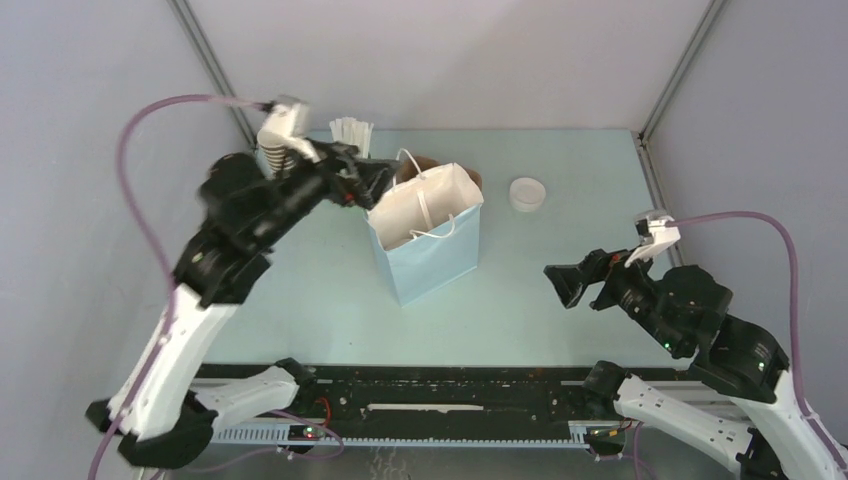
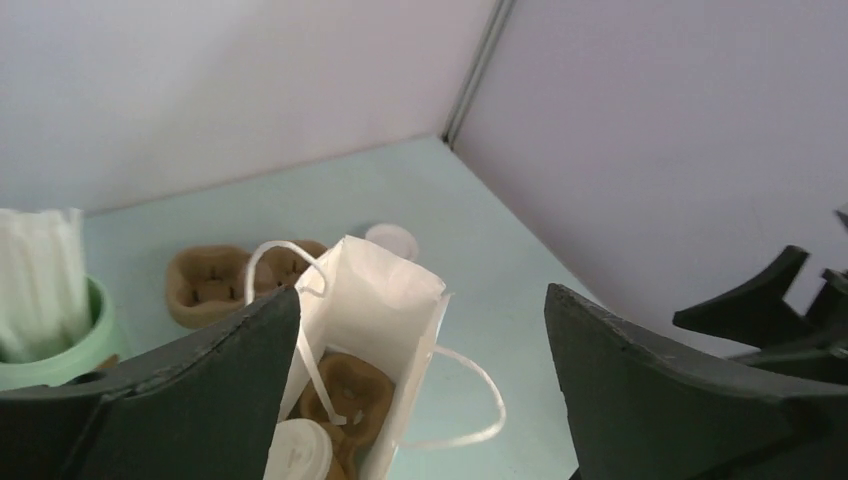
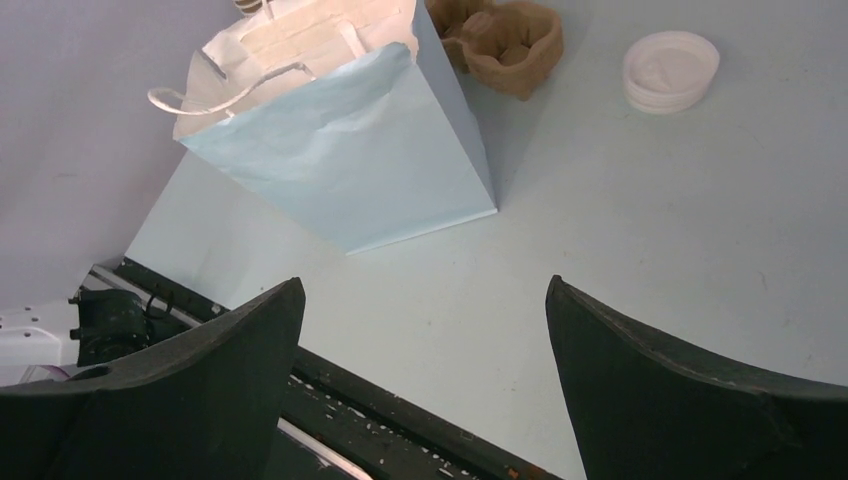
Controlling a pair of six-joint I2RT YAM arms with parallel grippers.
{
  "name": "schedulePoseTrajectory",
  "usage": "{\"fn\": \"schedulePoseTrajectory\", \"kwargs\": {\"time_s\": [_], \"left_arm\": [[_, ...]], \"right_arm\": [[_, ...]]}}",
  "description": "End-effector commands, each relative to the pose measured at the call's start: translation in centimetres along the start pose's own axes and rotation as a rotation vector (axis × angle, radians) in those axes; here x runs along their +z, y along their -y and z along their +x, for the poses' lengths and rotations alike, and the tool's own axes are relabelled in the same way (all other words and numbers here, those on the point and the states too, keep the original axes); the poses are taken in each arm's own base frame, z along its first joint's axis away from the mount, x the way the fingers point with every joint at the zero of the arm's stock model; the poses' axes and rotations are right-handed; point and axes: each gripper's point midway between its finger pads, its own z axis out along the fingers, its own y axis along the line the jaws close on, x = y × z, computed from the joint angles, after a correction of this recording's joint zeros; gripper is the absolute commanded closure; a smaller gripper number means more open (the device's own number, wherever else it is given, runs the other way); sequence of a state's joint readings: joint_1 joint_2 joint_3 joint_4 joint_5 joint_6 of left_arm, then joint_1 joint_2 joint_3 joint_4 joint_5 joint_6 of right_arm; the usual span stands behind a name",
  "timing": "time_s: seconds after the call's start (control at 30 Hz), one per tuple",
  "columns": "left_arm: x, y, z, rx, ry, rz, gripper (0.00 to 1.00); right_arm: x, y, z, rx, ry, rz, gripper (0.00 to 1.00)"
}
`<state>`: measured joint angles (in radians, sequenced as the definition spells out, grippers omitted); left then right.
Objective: Pack the takeout coffee
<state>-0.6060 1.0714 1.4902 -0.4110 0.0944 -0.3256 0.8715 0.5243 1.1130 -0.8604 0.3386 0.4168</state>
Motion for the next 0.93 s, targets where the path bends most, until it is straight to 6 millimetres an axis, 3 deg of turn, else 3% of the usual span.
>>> {"fn": "schedulePoseTrajectory", "kwargs": {"time_s": [0.0, 0.23, 0.37, 0.53, 0.9], "left_arm": [[-8.6, 0.0, -4.9, 0.102, 0.12, -0.085, 0.01], [-18.6, -2.7, -8.0, 0.149, 0.229, -0.305, 0.0], [-22.0, -3.6, -9.1, 0.163, 0.28, -0.384, 0.0], [-23.3, -3.7, -9.0, 0.151, 0.303, -0.392, 0.0], [-23.2, -4.1, -8.3, 0.159, 0.277, -0.402, 0.0]], "right_arm": [[-2.6, 0.5, -4.2, -0.026, 0.13, 0.012, 0.0], [-7.8, 0.1, -10.8, -0.042, 0.329, -0.037, 0.0], [-10.0, -0.5, -13.3, -0.038, 0.402, -0.075, 0.0], [-10.4, -0.8, -14.3, -0.03, 0.427, -0.086, 0.0], [-10.4, 0.1, -14.1, 0.027, 0.447, -0.048, 0.0]]}}
